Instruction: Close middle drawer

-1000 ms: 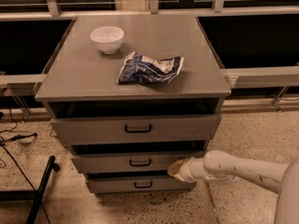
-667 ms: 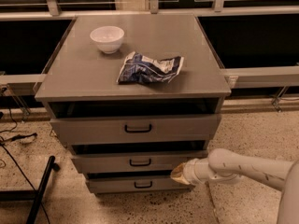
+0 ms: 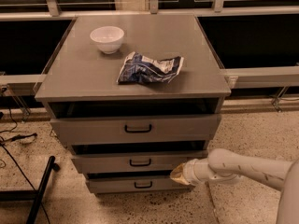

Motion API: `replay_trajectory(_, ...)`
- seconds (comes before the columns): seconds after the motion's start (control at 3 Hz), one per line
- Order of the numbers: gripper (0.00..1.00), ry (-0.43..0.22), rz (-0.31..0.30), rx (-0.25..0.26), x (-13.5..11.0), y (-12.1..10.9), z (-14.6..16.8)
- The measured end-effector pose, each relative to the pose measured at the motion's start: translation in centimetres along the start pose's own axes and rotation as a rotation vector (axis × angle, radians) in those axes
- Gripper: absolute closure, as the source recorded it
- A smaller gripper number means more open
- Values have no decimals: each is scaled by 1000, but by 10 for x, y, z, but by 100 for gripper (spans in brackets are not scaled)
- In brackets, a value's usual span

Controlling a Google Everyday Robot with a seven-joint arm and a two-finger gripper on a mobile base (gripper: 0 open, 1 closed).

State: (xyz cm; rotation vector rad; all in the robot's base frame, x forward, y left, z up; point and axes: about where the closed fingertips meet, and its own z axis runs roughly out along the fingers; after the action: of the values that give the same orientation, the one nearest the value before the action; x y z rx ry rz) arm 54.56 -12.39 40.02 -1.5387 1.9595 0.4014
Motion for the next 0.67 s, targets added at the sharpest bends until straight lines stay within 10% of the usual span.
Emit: replay_trajectory(0.67, 4, 0, 0, 0, 0, 0, 0)
